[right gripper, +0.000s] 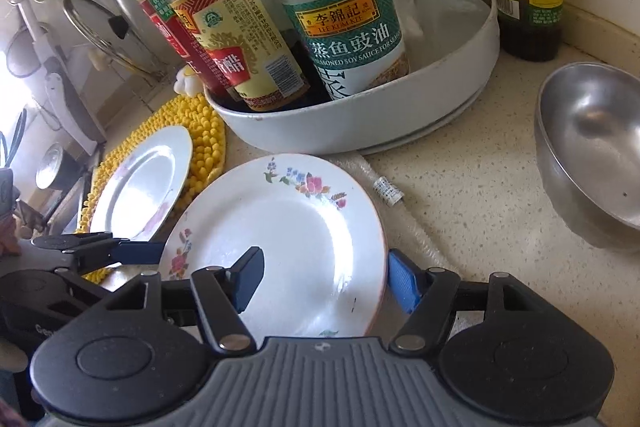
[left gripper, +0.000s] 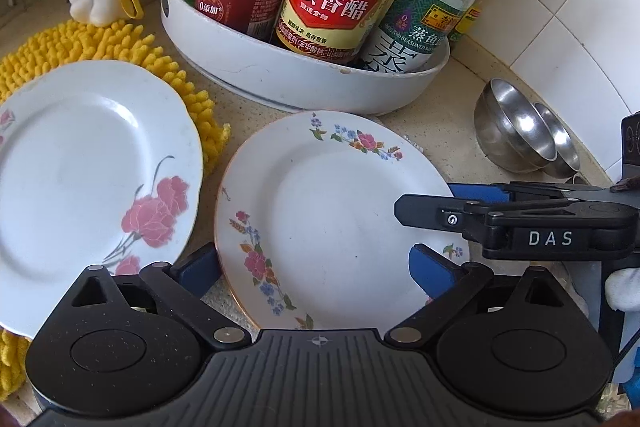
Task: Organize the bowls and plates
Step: 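Move both tools to the multicolour floral plate and grip its rim, then lift the floral plate upright with both tools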
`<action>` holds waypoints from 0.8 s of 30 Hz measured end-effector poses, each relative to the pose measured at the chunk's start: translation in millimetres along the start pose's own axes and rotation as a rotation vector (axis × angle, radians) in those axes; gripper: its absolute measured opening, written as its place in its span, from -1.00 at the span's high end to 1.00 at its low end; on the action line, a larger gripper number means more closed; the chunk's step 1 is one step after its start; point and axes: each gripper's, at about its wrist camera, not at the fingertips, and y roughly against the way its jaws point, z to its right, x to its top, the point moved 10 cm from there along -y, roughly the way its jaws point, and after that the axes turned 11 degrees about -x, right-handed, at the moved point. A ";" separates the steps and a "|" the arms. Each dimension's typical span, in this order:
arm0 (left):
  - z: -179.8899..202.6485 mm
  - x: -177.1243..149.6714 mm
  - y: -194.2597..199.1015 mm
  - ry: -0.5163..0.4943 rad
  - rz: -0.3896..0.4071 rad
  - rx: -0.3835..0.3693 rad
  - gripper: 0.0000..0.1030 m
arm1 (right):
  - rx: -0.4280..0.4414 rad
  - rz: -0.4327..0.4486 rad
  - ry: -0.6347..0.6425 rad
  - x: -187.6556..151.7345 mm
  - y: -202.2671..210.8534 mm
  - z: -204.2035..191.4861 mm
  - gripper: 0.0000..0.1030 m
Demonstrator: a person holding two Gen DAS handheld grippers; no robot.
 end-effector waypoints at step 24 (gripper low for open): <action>10.5 -0.9 8.7 -0.110 0.080 0.120 -0.75 | -0.081 0.029 -0.061 -6.1 30.8 -1.3 -0.27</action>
